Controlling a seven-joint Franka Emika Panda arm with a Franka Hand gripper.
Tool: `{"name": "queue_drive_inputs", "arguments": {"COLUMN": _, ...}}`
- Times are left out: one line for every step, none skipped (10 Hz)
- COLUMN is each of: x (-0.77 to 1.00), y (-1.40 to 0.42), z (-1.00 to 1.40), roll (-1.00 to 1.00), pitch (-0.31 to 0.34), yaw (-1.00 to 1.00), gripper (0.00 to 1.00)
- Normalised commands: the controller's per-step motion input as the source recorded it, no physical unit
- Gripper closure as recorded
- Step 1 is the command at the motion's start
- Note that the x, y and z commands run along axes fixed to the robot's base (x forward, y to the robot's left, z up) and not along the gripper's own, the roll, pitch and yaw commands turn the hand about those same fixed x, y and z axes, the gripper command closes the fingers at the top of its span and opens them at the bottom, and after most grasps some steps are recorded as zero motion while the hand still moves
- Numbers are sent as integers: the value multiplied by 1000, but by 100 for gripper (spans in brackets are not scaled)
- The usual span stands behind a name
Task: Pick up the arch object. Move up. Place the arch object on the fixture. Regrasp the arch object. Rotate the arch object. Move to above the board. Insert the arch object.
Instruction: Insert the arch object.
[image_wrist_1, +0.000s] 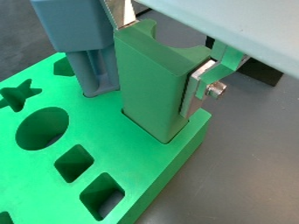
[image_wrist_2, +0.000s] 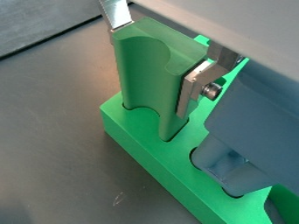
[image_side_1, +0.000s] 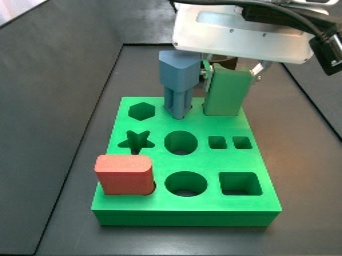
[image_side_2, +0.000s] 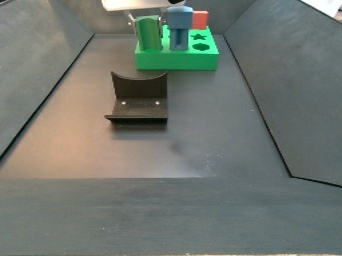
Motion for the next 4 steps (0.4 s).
{"name": "queue_drive_inputs", "arguments": {"x": 0, "y": 0, "z": -360, "roll": 0, "pitch": -101, "yaw": 0, "gripper": 100}}
{"name": "queue_drive_inputs", "arguments": {"x": -6, "y": -43, "z": -286, "roll": 13, "pitch": -109, "yaw": 0, "gripper": 100}}
{"name": "queue_drive_inputs", "arguments": {"x": 0, "y": 0, "z": -120, "roll": -1, "pitch": -74, "yaw": 0, "gripper": 100}}
{"name": "queue_drive_inputs", "arguments": {"x": 0, "y": 6, "z": -17, "roll": 0, "pitch": -7, "yaw": 0, "gripper": 100}}
